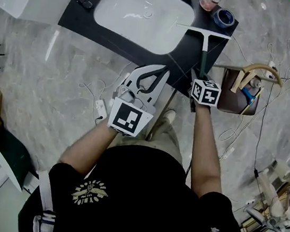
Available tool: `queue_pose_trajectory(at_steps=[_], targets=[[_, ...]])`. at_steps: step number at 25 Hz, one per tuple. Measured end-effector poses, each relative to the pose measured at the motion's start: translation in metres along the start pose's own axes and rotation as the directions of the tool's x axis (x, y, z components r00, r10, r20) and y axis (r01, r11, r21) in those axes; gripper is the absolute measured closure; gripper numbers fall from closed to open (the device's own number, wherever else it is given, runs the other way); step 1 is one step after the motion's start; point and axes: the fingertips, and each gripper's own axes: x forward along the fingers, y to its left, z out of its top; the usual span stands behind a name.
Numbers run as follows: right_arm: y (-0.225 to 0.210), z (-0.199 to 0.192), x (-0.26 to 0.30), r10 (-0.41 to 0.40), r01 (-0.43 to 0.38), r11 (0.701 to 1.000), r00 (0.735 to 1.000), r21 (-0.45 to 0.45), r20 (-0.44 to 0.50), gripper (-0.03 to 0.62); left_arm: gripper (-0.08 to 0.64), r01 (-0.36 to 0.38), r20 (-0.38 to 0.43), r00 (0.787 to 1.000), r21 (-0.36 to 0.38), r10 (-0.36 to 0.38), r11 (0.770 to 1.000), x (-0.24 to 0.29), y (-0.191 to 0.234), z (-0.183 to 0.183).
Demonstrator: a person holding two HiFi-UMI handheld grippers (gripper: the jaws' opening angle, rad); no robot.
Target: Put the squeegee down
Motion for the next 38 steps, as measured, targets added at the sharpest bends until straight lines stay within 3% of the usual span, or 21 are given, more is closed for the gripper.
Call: queue_pose_trajectory(at_steps=[6, 9, 11, 17, 22, 25, 29, 32, 38], targets=[[-0.006, -0.003, -0.001, -0.016, 0.015, 0.999, 1.000, 0.028, 0.004, 0.553, 0.537, -0.005, 0.010, 1.000, 0.007, 0.005, 1.000, -0.004, 0.001, 0.007], [-0.005, 0.000, -0.006, -0.023, 0.023, 1.000, 1.000, 0.018, 0.015, 0.393, 0.537, 0.001, 0.021, 1.000, 0.009, -0.001, 1.000, -0.005, -0.004, 0.012], [-0.003, -0.002, -0.011, -0.021, 0.021, 1.000, 1.000, 0.010, 0.014, 0.359, 0.537, 0.007, 0.014, 1.000, 0.002, -0.007, 1.000, -0.007, -0.009, 0.012], [0.000, 0.000, -0.036, -0.046, 0.048, 0.994, 0.999, -0.099, 0.018, 0.342, 0.537, -0.006, 0.011, 1.000, -0.004, 0.006, 1.000, -0.018, -0.016, 0.017], [0.017, 0.024, -0.088, -0.029, 0.058, 0.980, 0.989, -0.191, 0.148, 0.342, 0.537, -0.038, 0.062, 0.997, 0.016, 0.037, 0.999, -0.033, -0.015, 0.038], [0.033, 0.047, -0.133, 0.010, 0.064, 0.967, 0.957, -0.247, 0.288, 0.348, 0.537, -0.058, 0.098, 0.994, 0.026, 0.055, 0.998, -0.043, -0.020, 0.053], [0.051, 0.077, -0.204, 0.042, 0.110, 0.947, 0.889, -0.300, 0.455, 0.479, 0.537, -0.102, 0.152, 0.984, 0.045, 0.094, 0.994, -0.057, -0.027, 0.074], [0.065, 0.092, -0.256, 0.067, 0.140, 0.930, 0.845, -0.339, 0.531, 0.540, 0.537, -0.139, 0.182, 0.975, 0.060, 0.126, 0.988, -0.067, -0.031, 0.088], [0.075, 0.102, -0.335, 0.080, 0.197, 0.907, 0.788, -0.373, 0.611, 0.564, 0.537, -0.170, 0.225, 0.962, 0.060, 0.152, 0.984, -0.088, -0.056, 0.113]])
